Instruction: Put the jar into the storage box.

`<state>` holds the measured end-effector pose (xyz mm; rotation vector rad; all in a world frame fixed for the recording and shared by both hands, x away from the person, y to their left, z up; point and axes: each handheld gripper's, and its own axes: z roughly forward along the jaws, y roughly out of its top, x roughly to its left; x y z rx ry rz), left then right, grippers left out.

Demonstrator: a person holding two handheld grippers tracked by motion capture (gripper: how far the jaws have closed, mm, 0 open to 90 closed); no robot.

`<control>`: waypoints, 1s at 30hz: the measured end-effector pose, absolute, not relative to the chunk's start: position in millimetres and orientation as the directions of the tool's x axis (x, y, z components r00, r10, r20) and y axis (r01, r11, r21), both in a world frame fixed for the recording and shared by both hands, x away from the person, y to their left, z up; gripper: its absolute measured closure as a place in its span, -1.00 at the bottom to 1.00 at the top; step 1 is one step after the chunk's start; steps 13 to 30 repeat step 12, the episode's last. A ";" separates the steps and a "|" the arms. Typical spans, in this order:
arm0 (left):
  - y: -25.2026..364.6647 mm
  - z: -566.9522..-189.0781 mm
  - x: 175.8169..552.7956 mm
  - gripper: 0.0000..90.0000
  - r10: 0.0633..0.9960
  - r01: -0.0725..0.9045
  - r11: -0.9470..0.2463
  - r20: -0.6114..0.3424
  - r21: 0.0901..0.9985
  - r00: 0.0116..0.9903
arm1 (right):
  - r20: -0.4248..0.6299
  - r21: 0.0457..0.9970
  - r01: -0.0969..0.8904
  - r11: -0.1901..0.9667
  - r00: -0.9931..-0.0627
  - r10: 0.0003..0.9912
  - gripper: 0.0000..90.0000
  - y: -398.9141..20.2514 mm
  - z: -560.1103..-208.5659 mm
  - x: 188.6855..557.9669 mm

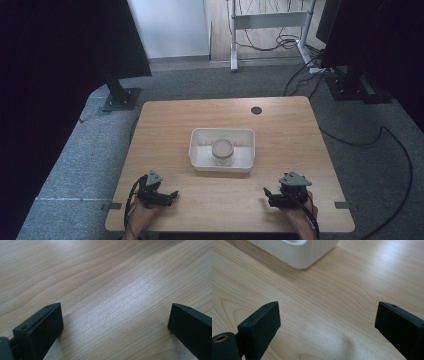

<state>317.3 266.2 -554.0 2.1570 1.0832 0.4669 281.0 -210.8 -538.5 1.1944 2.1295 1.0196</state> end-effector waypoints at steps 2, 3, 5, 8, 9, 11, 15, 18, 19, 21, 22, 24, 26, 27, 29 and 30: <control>266.2 -554.0 317.3 -1.00 0.806 0.567 -0.431 0.018 0.702 0.591 | -0.056 0.789 0.512 0.340 -0.491 0.869 -0.87 -213.3 -540.9 279.5; 266.2 -554.0 317.3 -1.00 0.806 0.567 -0.431 0.018 0.703 0.591 | -0.055 0.785 0.518 0.340 -0.488 0.871 -0.87 -214.2 -542.2 278.8; 266.2 -554.0 317.3 -1.00 0.806 0.566 -0.431 0.018 0.703 0.591 | -0.058 0.775 0.529 0.344 -0.484 0.873 -0.87 -216.0 -544.5 277.5; 266.2 -554.0 317.3 -1.00 0.806 0.567 -0.431 0.018 0.702 0.591 | -0.059 0.764 0.543 0.348 -0.478 0.876 -0.87 -217.9 -547.4 275.9; 266.2 -554.0 317.3 -1.00 0.806 0.567 -0.431 0.018 0.702 0.591 | -0.060 0.760 0.547 0.350 -0.478 0.876 -0.87 -218.5 -548.2 275.6; 266.2 -554.0 317.3 -1.00 0.806 0.567 -0.431 0.018 0.702 0.591 | -0.061 0.754 0.554 0.353 -0.476 0.877 -0.87 -219.2 -549.5 275.0; 266.2 -554.0 317.3 -1.00 0.806 0.566 -0.431 0.018 0.702 0.591 | -0.063 0.750 0.557 0.356 -0.476 0.877 -0.87 -219.6 -550.1 275.0; 266.2 -554.0 317.3 -1.00 0.806 0.566 -0.431 0.018 0.702 0.591 | -0.063 0.750 0.557 0.356 -0.476 0.877 -0.87 -219.6 -550.1 275.0; 266.2 -554.0 317.3 -1.00 0.806 0.566 -0.431 0.018 0.702 0.591 | -0.063 0.750 0.557 0.356 -0.476 0.877 -0.87 -219.6 -550.1 275.0; 266.2 -554.0 317.3 -1.00 0.806 0.566 -0.431 0.018 0.702 0.591 | -0.063 0.750 0.557 0.356 -0.476 0.877 -0.87 -219.6 -550.1 275.0; 266.2 -554.0 317.3 -1.00 0.806 0.566 -0.431 0.018 0.702 0.591 | -0.063 0.750 0.557 0.356 -0.476 0.877 -0.87 -219.6 -550.1 275.0; 266.2 -554.0 317.3 -1.00 0.806 0.566 -0.431 0.018 0.702 0.591 | -0.063 0.750 0.557 0.356 -0.476 0.877 -0.87 -219.6 -550.1 275.0; 266.2 -554.0 317.3 -1.00 0.806 0.566 -0.431 0.018 0.702 0.591 | -0.063 0.750 0.557 0.356 -0.476 0.877 -0.87 -219.6 -550.1 275.0; 266.2 -554.0 317.3 -1.00 0.806 0.566 -0.431 0.018 0.702 0.591 | -0.063 0.750 0.557 0.356 -0.476 0.877 -0.87 -219.6 -550.1 275.0; 266.2 -554.0 317.3 -1.00 0.806 0.566 -0.431 0.018 0.702 0.591 | -0.063 0.750 0.557 0.356 -0.476 0.877 -0.87 -219.6 -550.1 275.0; 266.2 -554.0 317.3 -1.00 0.806 0.566 -0.431 0.018 0.702 0.591 | -0.063 0.750 0.557 0.356 -0.476 0.877 -0.87 -219.6 -550.1 275.0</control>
